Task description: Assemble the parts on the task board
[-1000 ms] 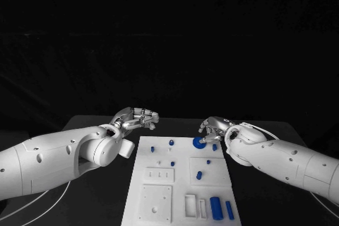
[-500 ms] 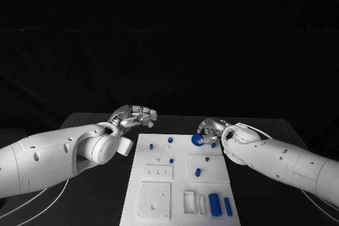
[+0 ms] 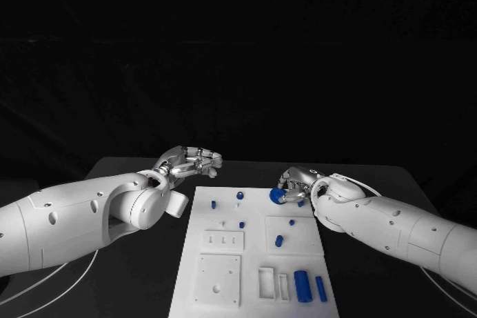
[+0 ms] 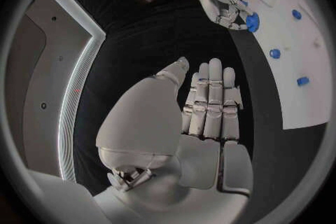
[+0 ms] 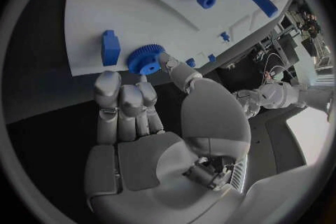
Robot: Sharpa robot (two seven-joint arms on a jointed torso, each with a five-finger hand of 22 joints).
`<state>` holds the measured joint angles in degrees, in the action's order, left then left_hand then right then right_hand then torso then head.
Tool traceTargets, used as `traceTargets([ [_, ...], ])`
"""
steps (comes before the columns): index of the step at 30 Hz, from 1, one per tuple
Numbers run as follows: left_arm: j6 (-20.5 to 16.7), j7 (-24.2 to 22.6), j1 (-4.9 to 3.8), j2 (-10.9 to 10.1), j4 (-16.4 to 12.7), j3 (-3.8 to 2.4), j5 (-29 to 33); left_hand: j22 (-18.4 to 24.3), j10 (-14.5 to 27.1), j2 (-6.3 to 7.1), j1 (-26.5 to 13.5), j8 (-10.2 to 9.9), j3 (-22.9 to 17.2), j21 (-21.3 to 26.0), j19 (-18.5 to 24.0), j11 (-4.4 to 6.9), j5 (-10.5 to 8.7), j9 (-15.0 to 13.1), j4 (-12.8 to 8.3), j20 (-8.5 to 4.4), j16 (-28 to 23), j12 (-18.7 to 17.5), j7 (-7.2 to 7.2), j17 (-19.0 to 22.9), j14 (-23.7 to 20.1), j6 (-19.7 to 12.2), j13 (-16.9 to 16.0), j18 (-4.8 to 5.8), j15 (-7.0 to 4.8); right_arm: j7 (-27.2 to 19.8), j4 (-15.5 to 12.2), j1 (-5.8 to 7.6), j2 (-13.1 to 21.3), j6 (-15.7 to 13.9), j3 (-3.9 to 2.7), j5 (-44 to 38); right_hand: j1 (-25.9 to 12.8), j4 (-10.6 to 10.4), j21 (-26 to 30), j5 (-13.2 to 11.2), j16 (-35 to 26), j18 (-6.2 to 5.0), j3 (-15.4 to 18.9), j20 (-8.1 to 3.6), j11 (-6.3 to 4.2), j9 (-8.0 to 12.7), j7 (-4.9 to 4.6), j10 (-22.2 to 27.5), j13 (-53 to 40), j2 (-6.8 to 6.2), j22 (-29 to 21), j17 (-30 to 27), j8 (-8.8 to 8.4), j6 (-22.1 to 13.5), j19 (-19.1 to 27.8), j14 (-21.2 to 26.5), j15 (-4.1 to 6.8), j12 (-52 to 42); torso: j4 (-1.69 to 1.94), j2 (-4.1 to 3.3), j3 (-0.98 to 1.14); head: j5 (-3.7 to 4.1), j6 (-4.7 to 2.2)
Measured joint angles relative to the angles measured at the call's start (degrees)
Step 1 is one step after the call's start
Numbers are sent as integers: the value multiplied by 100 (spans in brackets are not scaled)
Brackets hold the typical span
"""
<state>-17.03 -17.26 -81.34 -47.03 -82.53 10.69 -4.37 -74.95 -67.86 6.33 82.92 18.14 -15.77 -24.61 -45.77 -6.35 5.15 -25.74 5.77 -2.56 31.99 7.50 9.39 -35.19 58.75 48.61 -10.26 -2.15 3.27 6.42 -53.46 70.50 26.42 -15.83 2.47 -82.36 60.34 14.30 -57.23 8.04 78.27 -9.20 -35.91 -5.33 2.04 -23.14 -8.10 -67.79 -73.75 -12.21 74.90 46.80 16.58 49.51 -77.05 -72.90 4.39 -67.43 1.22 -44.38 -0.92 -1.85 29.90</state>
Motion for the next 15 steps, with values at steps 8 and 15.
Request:
traceTargets([
  [8, 1, 0, 0, -2, -13, -1, -1, 0, 0, 0, 0, 0, 0, 0, 0, 0, 0, -3, 0, 0, 0, -24, 0, 0, 0, 0, 1, 0, 0, -11, 78, -4, -71, 26, 18, 9, -23, -16, 0, 0, 0, 1, -16, 2, 11, 0, -2, 53, 42, 23, 0, 14, 0, 2, 1, -1, 0, 27, 4, 1, 1, -8, 34],
  [15, 0, 0, -1, -11, -20, -1, -3, 1, 0, 23, -23, 0, 0, 0, 0, 0, 0, -5, 0, 0, 0, -24, 0, 0, 0, 0, 1, 0, 0, -14, 112, -2, -91, 37, 30, 12, -23, -16, 0, 0, 0, 2, -16, -14, -10, -1, -2, 73, 58, 23, 0, 26, 0, 2, 27, -1, -1, 27, 2, 3, 1, -20, 51],
])
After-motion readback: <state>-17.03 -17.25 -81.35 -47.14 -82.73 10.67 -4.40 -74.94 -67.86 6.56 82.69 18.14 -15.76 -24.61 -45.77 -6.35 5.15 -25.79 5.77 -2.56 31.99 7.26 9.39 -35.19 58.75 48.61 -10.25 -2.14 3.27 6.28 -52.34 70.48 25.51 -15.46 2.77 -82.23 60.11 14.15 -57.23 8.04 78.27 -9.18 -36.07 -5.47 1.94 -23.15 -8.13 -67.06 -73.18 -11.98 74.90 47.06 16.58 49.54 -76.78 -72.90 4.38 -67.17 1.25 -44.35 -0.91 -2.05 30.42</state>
